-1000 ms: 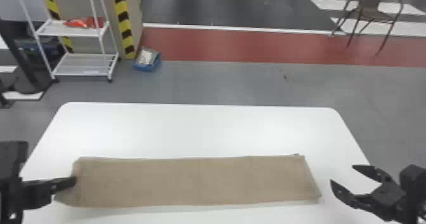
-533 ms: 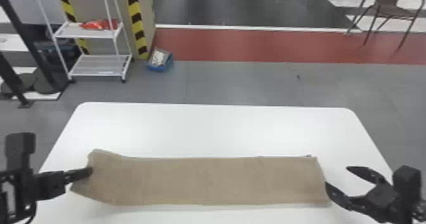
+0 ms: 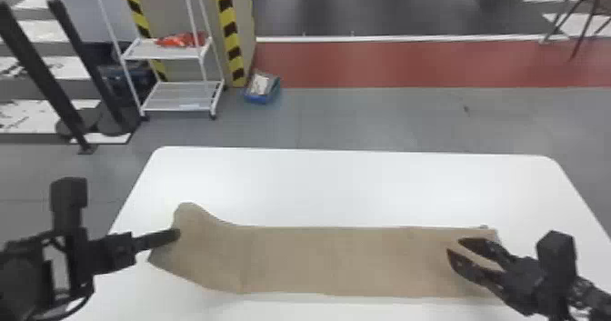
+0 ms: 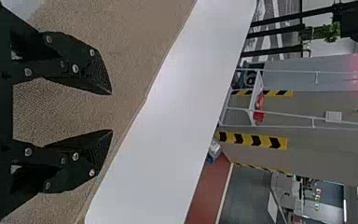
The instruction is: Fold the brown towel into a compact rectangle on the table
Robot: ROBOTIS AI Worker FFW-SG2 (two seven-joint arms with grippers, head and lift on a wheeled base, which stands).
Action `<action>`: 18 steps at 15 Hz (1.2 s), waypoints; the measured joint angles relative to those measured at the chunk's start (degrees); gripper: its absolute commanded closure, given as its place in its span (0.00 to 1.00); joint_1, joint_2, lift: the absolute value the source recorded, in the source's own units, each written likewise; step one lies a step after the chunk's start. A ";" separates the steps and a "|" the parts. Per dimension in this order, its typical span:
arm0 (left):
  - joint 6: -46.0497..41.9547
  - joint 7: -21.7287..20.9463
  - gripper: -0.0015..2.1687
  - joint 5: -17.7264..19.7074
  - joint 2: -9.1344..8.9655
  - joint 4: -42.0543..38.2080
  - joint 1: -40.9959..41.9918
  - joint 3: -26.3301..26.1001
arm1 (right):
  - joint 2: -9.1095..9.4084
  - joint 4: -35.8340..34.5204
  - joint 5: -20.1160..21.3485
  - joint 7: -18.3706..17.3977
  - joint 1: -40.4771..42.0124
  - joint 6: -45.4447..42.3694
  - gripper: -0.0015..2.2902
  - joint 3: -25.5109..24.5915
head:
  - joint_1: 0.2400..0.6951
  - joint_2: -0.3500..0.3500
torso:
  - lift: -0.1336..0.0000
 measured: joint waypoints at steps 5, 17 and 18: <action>3.43 0.06 0.69 2.45 -0.10 -2.21 -1.63 0.12 | 0.21 1.48 0.58 0.47 -0.27 1.14 0.65 2.72 | 1.00 0.62 | 1.00; 7.33 0.06 0.69 4.65 -1.12 -6.80 -2.13 0.20 | 4.90 7.17 2.27 -1.38 -5.61 4.93 0.65 10.26 | 1.00 0.74 | 1.00; 7.38 0.06 0.69 4.68 -1.19 -7.04 -2.14 0.11 | 5.30 7.40 2.31 -1.41 -5.86 5.23 0.65 10.75 | 1.00 0.75 | 1.00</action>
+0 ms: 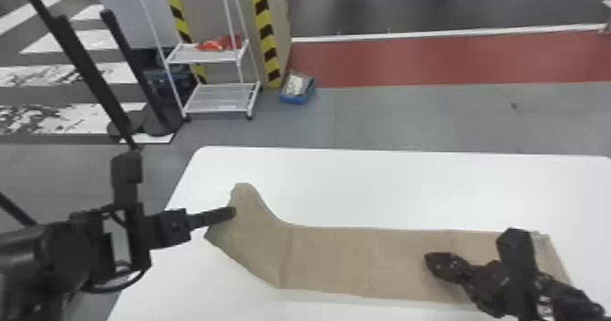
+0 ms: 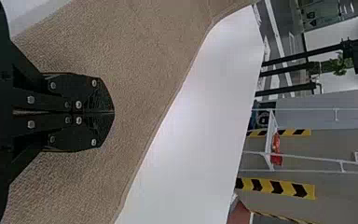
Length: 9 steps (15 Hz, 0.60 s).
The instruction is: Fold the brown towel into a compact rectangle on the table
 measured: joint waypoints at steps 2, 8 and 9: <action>0.14 0.00 0.69 0.05 -0.20 -0.28 -0.12 -0.29 | 0.92 0.97 0.09 -0.77 -0.80 0.40 0.65 1.43 | 1.00 0.77 | 1.00; 0.96 -0.01 0.74 0.61 -0.25 -1.35 -0.23 -0.12 | 2.66 5.20 0.28 -2.39 -4.58 0.82 0.65 3.55 | 1.00 0.82 | 1.00; 1.24 -0.01 0.74 0.66 -0.26 -1.51 -0.24 -0.06 | 2.68 5.72 0.28 -2.48 -5.03 0.83 0.65 3.77 | 1.00 0.82 | 1.00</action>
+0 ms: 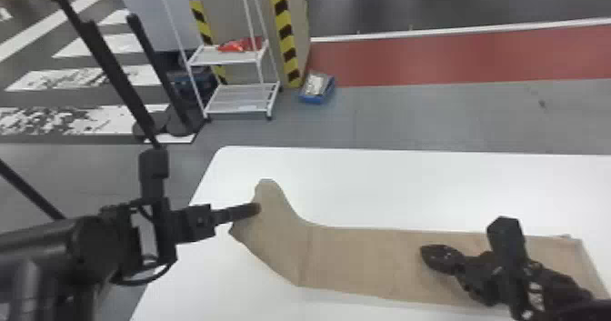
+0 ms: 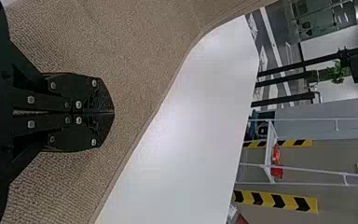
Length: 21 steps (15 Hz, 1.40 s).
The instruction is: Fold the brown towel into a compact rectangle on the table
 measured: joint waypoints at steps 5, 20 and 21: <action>0.66 0.00 0.74 0.14 0.03 -0.40 -0.01 0.24 | 0.02 -4.99 -1.10 0.88 3.58 -0.08 0.65 -1.42 | 1.00 0.82 | 1.00; -1.23 -0.79 0.74 -0.65 0.39 1.29 -0.99 0.25 | -6.09 -11.00 2.60 0.36 10.48 0.91 0.65 -7.77 | 1.00 0.62 | 1.00; -1.23 -0.94 0.74 -0.65 0.39 1.36 -1.22 0.24 | -5.85 -10.81 2.18 0.38 10.45 0.89 0.65 -7.16 | 1.00 0.63 | 1.00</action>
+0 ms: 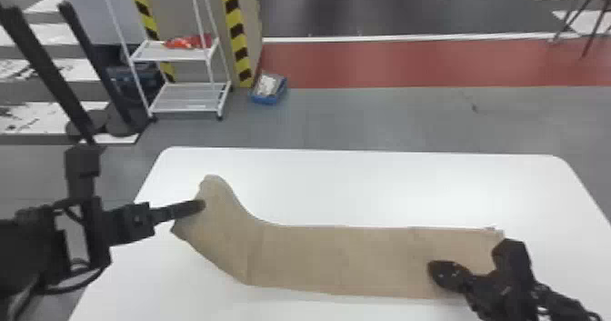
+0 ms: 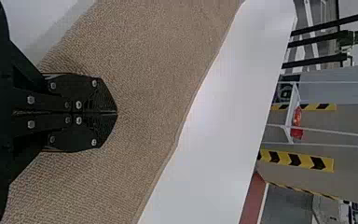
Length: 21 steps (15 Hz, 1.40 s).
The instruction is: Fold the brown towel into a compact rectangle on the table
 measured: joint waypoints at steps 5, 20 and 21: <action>0.28 -0.32 0.74 0.15 0.07 -0.09 -0.62 0.02 | 3.15 0.83 -0.98 -0.30 -1.39 0.50 0.65 2.21 | 1.00 0.70 | 1.00; 6.27 5.75 0.74 0.59 -2.51 -5.06 -1.42 -7.45 | 4.28 -4.03 -9.35 3.37 0.94 -4.15 0.49 -1.40 | 1.00 0.62 | 1.00; 6.08 6.56 0.74 0.19 -3.42 -4.46 -2.15 -9.26 | 3.81 -3.73 -10.12 3.57 1.03 -5.04 0.49 -1.95 | 1.00 0.58 | 1.00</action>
